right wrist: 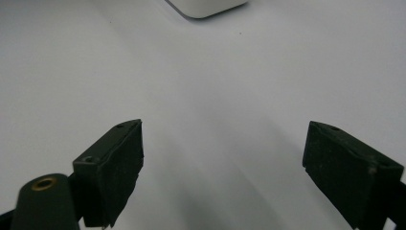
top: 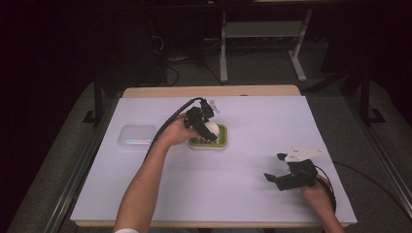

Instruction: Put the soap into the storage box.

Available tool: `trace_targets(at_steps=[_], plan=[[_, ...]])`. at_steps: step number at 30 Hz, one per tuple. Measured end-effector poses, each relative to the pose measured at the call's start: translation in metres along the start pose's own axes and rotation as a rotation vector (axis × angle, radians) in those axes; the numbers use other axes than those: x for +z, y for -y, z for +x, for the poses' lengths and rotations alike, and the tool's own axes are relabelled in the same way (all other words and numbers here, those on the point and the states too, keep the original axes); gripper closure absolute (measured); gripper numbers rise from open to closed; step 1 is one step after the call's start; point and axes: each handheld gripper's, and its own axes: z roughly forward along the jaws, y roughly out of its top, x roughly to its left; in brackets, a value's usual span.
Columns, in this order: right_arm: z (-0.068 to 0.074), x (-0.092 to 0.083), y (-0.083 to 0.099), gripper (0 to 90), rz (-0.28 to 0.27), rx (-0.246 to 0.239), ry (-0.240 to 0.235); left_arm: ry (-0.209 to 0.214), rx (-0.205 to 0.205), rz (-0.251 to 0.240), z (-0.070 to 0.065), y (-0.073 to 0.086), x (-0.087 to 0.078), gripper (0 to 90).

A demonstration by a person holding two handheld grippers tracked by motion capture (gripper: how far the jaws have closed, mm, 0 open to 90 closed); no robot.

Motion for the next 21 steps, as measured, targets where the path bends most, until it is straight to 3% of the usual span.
trace_targets(at_steps=[4,15,21], plan=[[0.0,0.0,0.0,13.2,-0.001,-0.004,-0.002,0.001,-0.021,0.004,0.003,0.001,0.004,25.1],[0.0,0.001,0.0,13.2,0.0,0.006,-0.001,0.013,-0.032,0.034,0.007,0.004,0.01,25.1],[0.0,0.001,0.0,13.2,-0.002,0.004,-0.004,-0.004,-0.035,0.036,0.007,0.003,0.012,25.1]])
